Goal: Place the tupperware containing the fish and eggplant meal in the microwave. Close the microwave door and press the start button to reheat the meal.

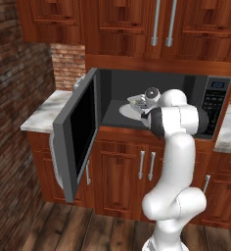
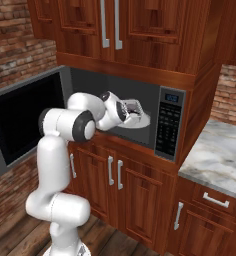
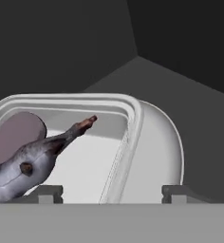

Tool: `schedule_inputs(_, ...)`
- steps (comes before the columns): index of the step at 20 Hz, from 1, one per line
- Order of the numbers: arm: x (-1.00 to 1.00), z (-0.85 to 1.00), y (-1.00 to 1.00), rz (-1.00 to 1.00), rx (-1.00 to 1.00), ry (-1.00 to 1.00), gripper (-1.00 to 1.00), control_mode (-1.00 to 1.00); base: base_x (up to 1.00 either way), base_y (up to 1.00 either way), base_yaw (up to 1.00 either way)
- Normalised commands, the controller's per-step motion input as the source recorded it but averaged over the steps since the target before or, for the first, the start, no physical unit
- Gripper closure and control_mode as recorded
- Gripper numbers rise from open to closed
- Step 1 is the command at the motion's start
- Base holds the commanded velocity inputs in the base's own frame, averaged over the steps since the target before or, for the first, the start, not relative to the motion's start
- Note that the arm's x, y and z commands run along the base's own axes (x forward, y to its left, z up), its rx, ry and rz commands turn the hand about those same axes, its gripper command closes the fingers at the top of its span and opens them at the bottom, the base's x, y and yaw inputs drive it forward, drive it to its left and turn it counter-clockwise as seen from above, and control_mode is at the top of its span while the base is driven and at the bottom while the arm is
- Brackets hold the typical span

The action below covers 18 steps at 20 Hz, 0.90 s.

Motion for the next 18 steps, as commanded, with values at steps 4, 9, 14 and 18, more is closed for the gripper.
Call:
schedule_inputs(4,-0.73,0.09,0.01,0.0,-0.02,-0.08,-1.0,-1.0,0.0,0.0,0.0)
schedule_inputs(9,-0.92,0.35,0.18,0.0,-0.07,-0.1,-1.0,-1.0,0.0,0.0,0.0)
schedule_inputs(14,-0.77,0.99,0.38,0.02,-0.06,-0.07,-1.0,-1.0,0.0,0.0,0.0)
schedule_inputs(18,-0.82,1.0,0.44,0.1,-0.08,0.1,-1.0,-1.0,0.0,0.0,0.0)
